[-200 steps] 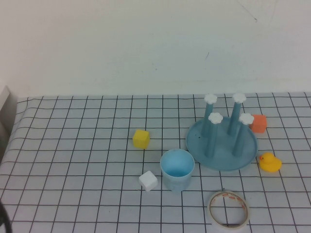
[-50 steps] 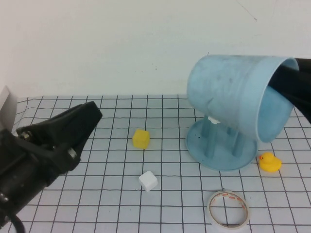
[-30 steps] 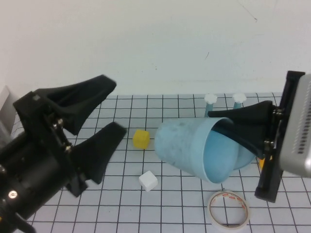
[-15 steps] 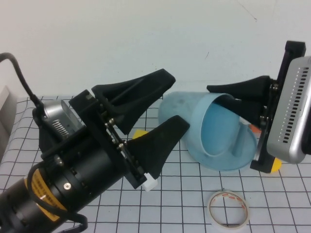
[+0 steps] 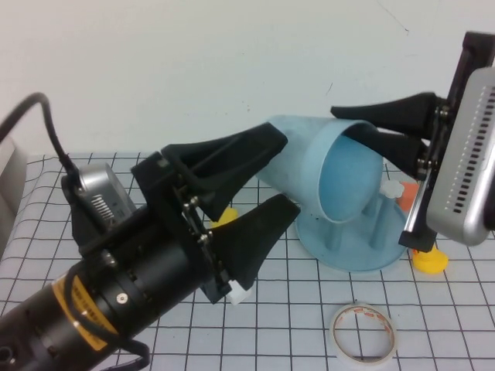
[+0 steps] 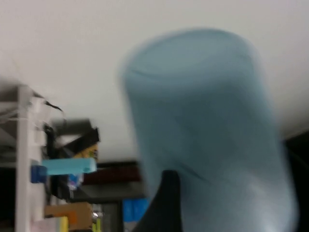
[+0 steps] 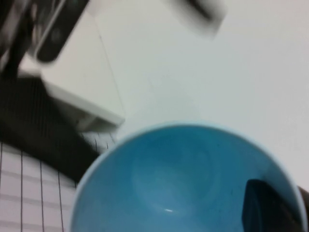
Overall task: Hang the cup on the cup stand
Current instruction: Adjust the cup with two arms
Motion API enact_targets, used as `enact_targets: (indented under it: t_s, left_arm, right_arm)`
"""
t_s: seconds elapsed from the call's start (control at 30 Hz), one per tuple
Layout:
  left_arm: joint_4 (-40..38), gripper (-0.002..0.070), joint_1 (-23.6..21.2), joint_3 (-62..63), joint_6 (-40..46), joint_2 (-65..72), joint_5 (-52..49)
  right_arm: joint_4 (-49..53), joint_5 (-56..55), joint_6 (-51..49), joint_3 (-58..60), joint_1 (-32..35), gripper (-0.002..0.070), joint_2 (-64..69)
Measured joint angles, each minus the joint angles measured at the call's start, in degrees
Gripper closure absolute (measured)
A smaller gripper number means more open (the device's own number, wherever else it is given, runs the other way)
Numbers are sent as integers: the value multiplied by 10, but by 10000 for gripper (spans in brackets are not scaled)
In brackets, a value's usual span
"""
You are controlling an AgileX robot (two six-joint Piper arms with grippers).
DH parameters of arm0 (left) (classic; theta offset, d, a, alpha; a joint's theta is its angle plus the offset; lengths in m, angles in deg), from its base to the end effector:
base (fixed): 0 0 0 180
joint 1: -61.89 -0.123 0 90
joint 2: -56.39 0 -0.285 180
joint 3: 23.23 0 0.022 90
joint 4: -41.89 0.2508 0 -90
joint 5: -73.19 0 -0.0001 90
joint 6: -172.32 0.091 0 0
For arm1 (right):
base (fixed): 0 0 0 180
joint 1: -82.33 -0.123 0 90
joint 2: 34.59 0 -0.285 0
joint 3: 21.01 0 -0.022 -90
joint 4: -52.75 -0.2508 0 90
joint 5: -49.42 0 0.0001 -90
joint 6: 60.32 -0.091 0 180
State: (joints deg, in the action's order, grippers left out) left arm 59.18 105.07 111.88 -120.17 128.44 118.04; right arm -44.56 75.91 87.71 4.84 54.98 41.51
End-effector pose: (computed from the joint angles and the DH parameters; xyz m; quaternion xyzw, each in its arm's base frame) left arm 0.1554 -0.1720 0.3254 -0.2087 0.5629 -0.7764 0.1917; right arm 0.2143 0.1563 0.3575 -0.5758 0.4830 0.0442 0.6581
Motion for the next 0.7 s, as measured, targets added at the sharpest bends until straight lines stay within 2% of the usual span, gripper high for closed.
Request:
enact_targets:
  t_s: [0.33,0.7]
  left_arm:
    - [-106,24,0,0,117,1,-34]
    - [-130,24,0,0,135,1,-25]
  right_arm:
    - [1,83,-57,-13,0,657,0]
    - [1,88,-36,-13,0,657,8]
